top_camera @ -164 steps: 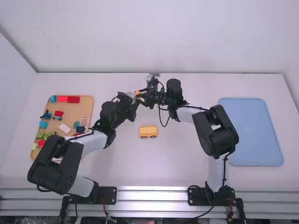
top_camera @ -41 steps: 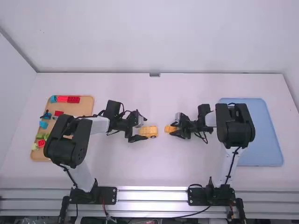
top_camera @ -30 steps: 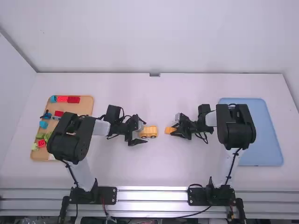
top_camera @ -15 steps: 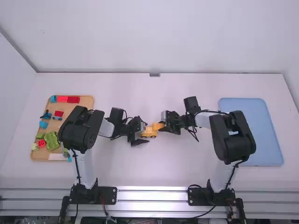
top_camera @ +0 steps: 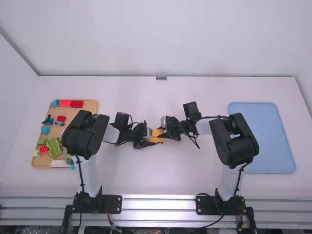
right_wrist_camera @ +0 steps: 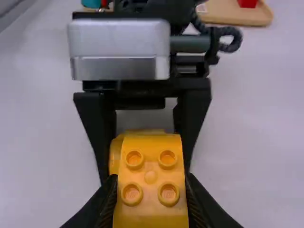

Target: Assemble lego blocks to make yellow taxi

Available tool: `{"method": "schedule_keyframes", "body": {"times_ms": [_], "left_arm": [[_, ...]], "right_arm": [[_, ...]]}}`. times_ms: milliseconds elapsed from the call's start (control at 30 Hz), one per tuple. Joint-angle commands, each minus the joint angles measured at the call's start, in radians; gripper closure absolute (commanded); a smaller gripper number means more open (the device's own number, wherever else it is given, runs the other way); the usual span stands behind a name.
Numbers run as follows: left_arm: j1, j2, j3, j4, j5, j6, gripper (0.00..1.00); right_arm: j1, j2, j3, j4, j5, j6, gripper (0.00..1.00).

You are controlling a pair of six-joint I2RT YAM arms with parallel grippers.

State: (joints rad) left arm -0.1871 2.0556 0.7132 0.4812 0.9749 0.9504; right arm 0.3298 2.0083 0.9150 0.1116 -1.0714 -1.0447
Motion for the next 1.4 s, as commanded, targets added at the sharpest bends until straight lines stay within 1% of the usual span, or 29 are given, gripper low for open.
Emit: {"method": "schedule_keyframes", "body": {"times_ms": [0,67,200,367,600,667,733,933,1067,1200,1367], "left_arm": [[-0.003,0.024,-0.005,-0.01,-0.026,0.007,0.51],[-0.003,0.024,-0.005,-0.009,-0.026,0.008,0.51],[-0.003,0.024,-0.005,-0.001,-0.023,0.007,0.51],[0.002,0.024,-0.005,-0.001,-0.023,-0.018,0.5],[0.002,0.024,-0.005,-0.002,-0.023,-0.019,0.51],[0.002,0.024,-0.005,-0.004,-0.023,-0.019,0.51],[0.002,0.024,-0.005,-0.006,-0.023,-0.019,0.51],[-0.001,0.024,-0.005,-0.002,-0.023,-0.019,0.51],[-0.01,0.024,-0.005,-0.002,-0.023,-0.019,0.52],[-0.009,0.024,-0.005,-0.002,-0.023,-0.019,0.52],[-0.009,0.024,-0.005,-0.005,-0.023,-0.019,0.54]], "right_arm": [[-0.009,0.013,0.008,-0.003,-0.05,0.024,0.94],[-0.009,0.013,0.008,-0.004,-0.038,0.024,0.94],[0.013,0.014,0.008,-0.001,-0.001,0.023,0.98],[0.041,0.021,0.006,0.014,0.003,0.024,0.98],[0.022,0.095,0.006,0.121,-0.037,0.082,0.98],[0.02,0.096,0.008,0.116,-0.059,0.075,0.98],[0.015,0.096,0.026,0.082,-0.05,0.071,0.98],[0.019,0.096,0.028,0.035,-0.042,0.014,0.99],[0.02,0.096,0.027,0.033,0.016,0.046,0.99],[0.058,0.096,0.028,0.032,0.095,0.047,1.0],[0.103,0.096,0.028,0.064,0.227,0.122,1.0]]}}
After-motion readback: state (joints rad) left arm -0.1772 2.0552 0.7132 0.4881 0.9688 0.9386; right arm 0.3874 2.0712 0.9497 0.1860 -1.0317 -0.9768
